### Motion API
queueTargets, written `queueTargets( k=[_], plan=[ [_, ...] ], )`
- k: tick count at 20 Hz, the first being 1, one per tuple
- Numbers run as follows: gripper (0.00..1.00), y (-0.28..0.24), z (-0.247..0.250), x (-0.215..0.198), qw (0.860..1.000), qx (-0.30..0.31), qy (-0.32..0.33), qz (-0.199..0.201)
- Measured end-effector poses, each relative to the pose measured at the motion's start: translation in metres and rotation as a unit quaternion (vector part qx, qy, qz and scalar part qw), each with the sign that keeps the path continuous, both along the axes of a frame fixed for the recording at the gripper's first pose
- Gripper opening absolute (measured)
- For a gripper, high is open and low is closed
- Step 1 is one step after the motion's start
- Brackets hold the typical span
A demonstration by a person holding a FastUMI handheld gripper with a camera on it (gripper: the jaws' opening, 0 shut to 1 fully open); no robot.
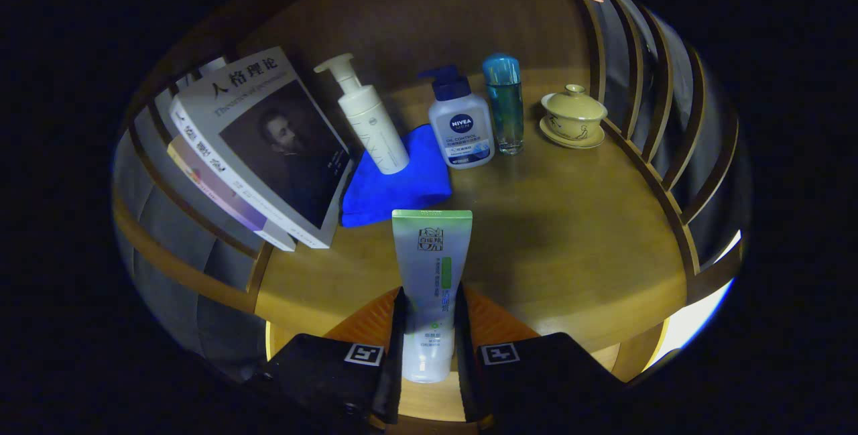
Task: Pull open the drawer, take out the items inside it, and place them on the countertop above the cabinet.
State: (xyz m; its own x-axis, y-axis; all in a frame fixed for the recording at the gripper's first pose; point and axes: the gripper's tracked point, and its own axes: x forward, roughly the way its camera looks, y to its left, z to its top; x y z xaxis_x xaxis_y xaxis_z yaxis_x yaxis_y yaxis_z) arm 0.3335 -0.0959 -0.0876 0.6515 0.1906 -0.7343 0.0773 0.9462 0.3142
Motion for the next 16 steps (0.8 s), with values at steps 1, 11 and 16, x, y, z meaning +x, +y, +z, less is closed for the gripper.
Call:
queueTargets(
  k=[1, 11, 16],
  plan=[
    [0.38, 0.001, -0.003, 0.004, 1.0, 0.005, 0.002, -0.005],
    [0.51, 0.008, 0.007, 0.01, 0.999, -0.005, -0.037, -0.016],
    [0.87, 0.005, 0.058, -0.011, 0.988, -0.053, -0.145, -0.006]
  ],
)
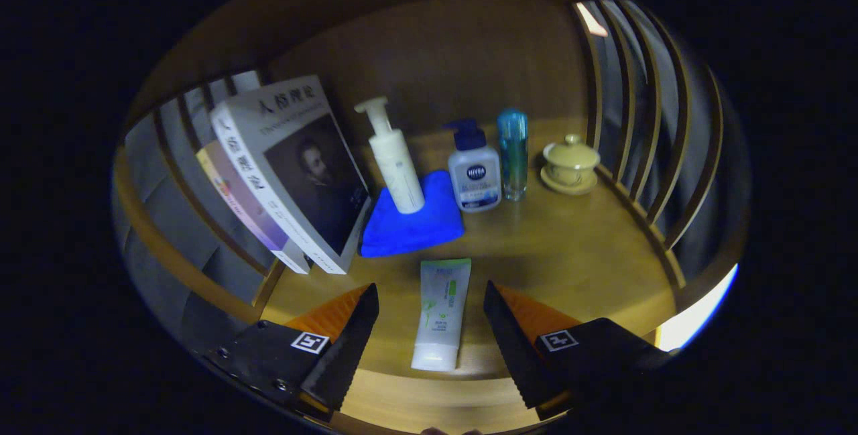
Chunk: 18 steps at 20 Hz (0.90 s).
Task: Pull open the drawer, take out the items inside it, and place them on the countertop above the cabinet.
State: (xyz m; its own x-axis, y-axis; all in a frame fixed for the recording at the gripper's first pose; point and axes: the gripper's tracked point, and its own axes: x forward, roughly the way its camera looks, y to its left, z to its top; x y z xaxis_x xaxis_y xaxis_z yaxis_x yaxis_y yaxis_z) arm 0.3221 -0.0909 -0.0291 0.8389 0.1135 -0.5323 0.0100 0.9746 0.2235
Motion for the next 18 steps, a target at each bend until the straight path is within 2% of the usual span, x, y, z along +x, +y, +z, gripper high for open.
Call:
queueTargets(
  k=[2, 9, 11, 14, 18],
  plan=[
    [0.98, 0.0, 0.023, -0.019, 0.998, -0.023, -0.051, 0.003],
    [0.98, 0.009, 0.076, -0.113, 0.977, -0.051, -0.208, 0.023],
    [0.98, 0.009, 0.077, -0.139, 0.971, -0.066, -0.229, 0.021],
    [0.98, 0.009, 0.064, -0.176, 0.965, -0.085, -0.247, -0.002],
    [0.98, 0.006, 0.027, -0.212, 0.964, -0.071, -0.253, -0.027]
  ],
)
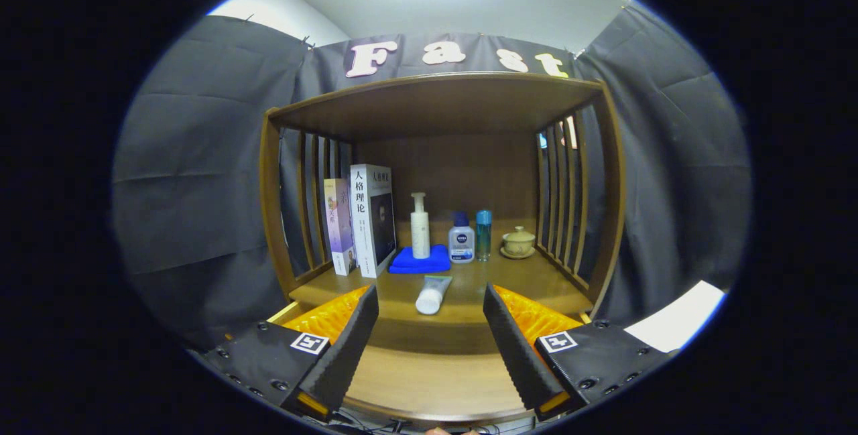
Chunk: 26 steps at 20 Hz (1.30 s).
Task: Pull open the drawer, take out the items inside it, and place them on the countertop above the cabinet.
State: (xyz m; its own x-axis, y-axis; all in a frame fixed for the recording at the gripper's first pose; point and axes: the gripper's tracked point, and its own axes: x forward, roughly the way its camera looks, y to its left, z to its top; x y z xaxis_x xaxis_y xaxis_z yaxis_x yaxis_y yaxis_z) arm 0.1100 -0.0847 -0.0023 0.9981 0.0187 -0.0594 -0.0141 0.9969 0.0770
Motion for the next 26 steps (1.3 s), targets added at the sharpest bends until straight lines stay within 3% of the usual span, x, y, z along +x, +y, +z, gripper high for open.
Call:
queueTargets(
  k=[10, 19, 26],
  plan=[
    [0.98, 0.006, -0.084, -0.06, 0.999, 0.023, 0.001, -0.032],
    [0.98, 0.017, -0.133, -0.08, 0.999, 0.006, -0.002, -0.042],
    [0.98, 0.029, -0.17, -0.078, 0.998, -0.013, 0.04, -0.043]
  ],
)
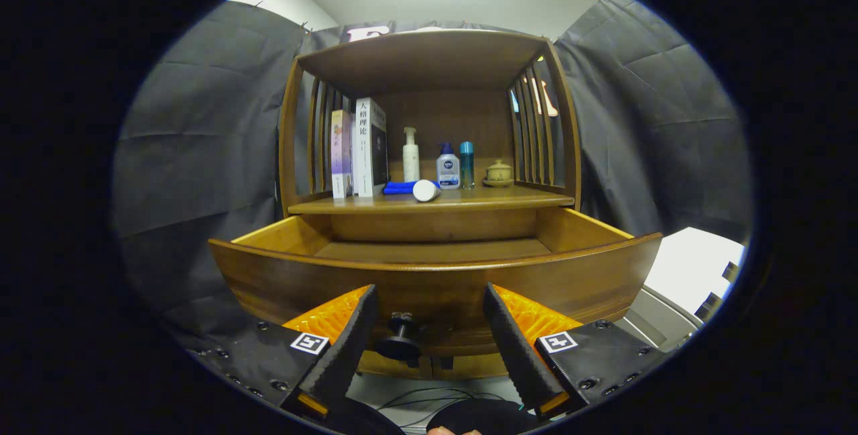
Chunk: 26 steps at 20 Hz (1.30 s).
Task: Pull open the drawer, take out the items inside it, and place them on the countertop above the cabinet.
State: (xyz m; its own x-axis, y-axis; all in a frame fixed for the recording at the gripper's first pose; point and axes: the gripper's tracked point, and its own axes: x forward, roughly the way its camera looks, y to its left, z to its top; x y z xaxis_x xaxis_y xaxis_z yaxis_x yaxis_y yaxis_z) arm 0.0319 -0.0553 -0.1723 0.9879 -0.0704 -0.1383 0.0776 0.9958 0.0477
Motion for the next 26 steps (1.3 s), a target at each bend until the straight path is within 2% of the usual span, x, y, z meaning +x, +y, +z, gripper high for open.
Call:
queueTargets(
  k=[6, 8, 14, 22, 26],
  plan=[
    [0.98, 0.008, -0.027, 0.011, 0.999, -0.019, 0.034, -0.009],
    [0.98, 0.005, -0.027, 0.011, 0.999, -0.025, 0.03, -0.028],
    [0.98, 0.005, -0.024, 0.025, 1.0, -0.011, 0.022, -0.015],
    [0.99, 0.009, -0.01, 0.058, 0.999, -0.029, -0.011, -0.021],
    [0.99, 0.01, -0.009, 0.075, 0.999, -0.03, -0.007, -0.028]
  ],
)
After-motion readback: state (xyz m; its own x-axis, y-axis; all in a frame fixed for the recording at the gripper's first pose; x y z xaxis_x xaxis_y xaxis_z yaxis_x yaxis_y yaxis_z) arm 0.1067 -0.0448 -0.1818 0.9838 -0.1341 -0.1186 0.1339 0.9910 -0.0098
